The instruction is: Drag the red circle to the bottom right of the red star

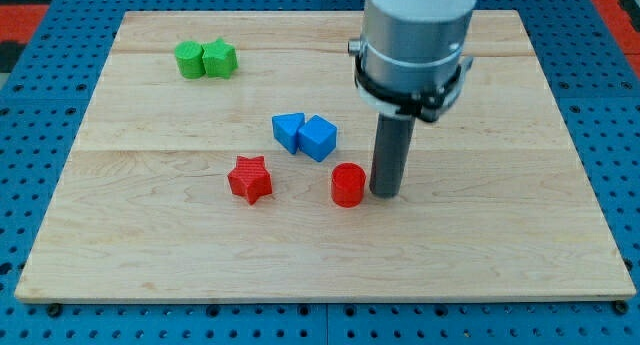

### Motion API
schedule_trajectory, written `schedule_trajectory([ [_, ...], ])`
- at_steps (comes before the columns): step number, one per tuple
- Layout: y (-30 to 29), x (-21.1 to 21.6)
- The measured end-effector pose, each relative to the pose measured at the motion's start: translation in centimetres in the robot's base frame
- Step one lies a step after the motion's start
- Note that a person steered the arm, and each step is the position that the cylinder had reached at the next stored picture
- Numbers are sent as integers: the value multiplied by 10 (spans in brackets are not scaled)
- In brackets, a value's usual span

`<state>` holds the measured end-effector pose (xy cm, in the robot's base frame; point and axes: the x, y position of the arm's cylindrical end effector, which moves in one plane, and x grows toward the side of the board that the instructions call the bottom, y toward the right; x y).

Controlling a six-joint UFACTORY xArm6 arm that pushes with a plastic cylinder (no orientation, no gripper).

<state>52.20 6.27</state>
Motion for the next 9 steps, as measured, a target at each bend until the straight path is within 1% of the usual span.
schedule_trajectory([
  [1,-2,34],
  [2,38,-8],
  [3,29,-25],
  [4,-7,16],
  [5,9,-4],
  [6,18,-34],
  [7,-26,-12],
  [8,-58,-2],
  [9,-77,-6],
])
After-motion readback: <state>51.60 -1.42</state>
